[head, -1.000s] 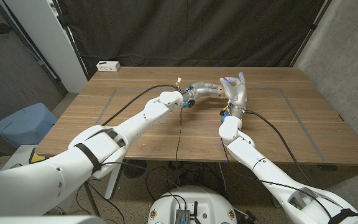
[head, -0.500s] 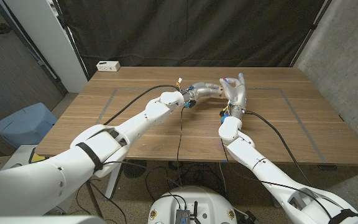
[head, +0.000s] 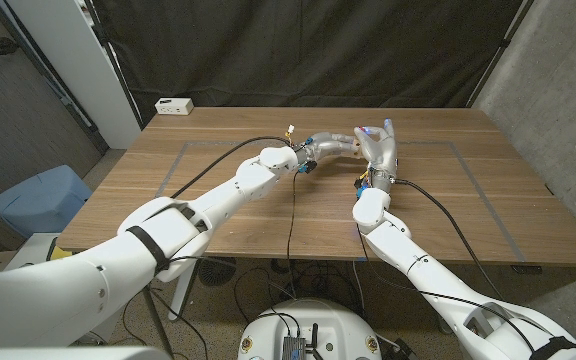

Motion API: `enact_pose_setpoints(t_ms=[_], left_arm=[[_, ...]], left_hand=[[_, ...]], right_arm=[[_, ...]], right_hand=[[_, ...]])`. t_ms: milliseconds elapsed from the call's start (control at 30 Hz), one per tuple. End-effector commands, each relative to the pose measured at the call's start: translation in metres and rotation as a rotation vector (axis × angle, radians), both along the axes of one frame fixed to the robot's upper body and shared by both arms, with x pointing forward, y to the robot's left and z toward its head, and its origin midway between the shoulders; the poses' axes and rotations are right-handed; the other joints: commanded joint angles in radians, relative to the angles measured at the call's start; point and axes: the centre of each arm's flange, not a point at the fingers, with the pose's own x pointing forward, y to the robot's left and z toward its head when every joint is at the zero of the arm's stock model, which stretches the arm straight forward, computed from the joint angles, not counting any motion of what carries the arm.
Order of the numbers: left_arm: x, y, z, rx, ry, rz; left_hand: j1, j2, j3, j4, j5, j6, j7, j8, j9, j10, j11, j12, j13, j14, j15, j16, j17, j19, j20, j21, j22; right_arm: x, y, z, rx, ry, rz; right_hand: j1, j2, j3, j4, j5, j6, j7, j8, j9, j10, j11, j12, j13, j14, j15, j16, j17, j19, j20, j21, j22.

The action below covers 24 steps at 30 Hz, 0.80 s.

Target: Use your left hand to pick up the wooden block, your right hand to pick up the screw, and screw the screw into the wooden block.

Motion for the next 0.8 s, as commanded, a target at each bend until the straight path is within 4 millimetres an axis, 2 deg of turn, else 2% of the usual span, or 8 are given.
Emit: enact_pose_setpoints(t_ms=[33,800], left_arm=[[0.0013,-0.0024,0.0007,0.001,0.001,-0.004],[0.0022,0.0027,-0.0011,0.004,0.008,-0.005]], left_hand=[[0.0,0.006,0.002,0.002,0.004,0.007,0.004,0.007,0.004,0.003,0.0,-0.003,0.003,0.007,-0.028,0.003,0.003,-0.002,0.001,0.007,0.002],[0.0,0.007,0.002,0.002,0.004,0.009,0.003,0.008,0.004,0.003,0.0,-0.003,0.004,0.007,-0.028,0.003,0.003,-0.002,0.002,0.007,0.002]], right_arm=[[0.0026,-0.0016,-0.0008,0.002,0.004,0.001],[0.0046,0.0002,-0.0018,0.008,0.001,-0.002]], right_hand=[[0.005,0.012,0.001,0.004,-0.003,0.008,-0.004,0.01,0.003,0.006,-0.008,0.006,0.005,0.008,-0.007,0.001,0.003,-0.004,0.0,0.0,0.003],[0.004,0.013,-0.001,0.005,-0.003,0.013,-0.004,0.014,0.0,0.01,-0.009,0.007,0.005,0.011,-0.008,0.001,0.003,-0.005,0.0,0.001,0.003]])
